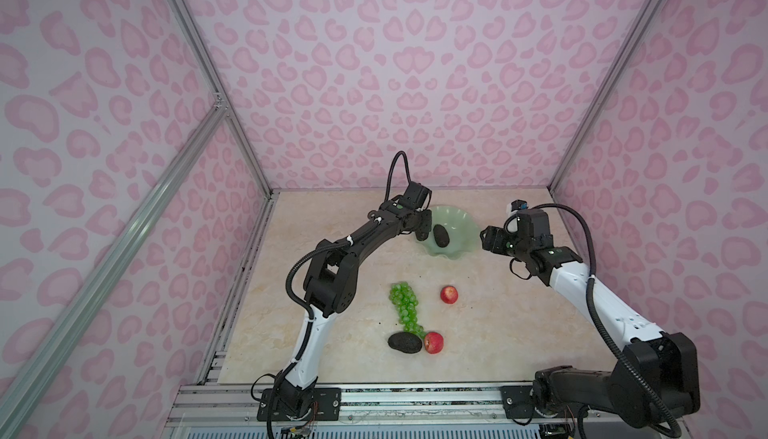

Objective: Place and organize the fake fruits in the fruit bowl
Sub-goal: 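Carry the nearest avocado to the bowl with left gripper while right gripper withdraws, then release the avocado with left gripper while right gripper reaches for red apple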

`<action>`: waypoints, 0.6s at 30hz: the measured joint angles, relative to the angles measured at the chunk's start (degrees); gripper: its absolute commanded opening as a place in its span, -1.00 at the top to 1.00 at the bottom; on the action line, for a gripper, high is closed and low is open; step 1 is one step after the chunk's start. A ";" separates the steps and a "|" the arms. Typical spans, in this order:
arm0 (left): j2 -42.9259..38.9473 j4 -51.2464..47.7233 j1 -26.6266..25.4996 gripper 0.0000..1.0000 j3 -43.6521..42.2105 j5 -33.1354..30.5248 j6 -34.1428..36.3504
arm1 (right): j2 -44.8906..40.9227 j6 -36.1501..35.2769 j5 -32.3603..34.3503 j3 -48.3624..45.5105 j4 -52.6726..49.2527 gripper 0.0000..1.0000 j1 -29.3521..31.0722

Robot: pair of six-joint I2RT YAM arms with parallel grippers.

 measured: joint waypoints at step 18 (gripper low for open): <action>4.39 -0.35 -0.11 -0.20 4.00 1.11 -1.68 | -0.11 -1.14 -2.54 -0.76 -0.02 -0.63 -2.71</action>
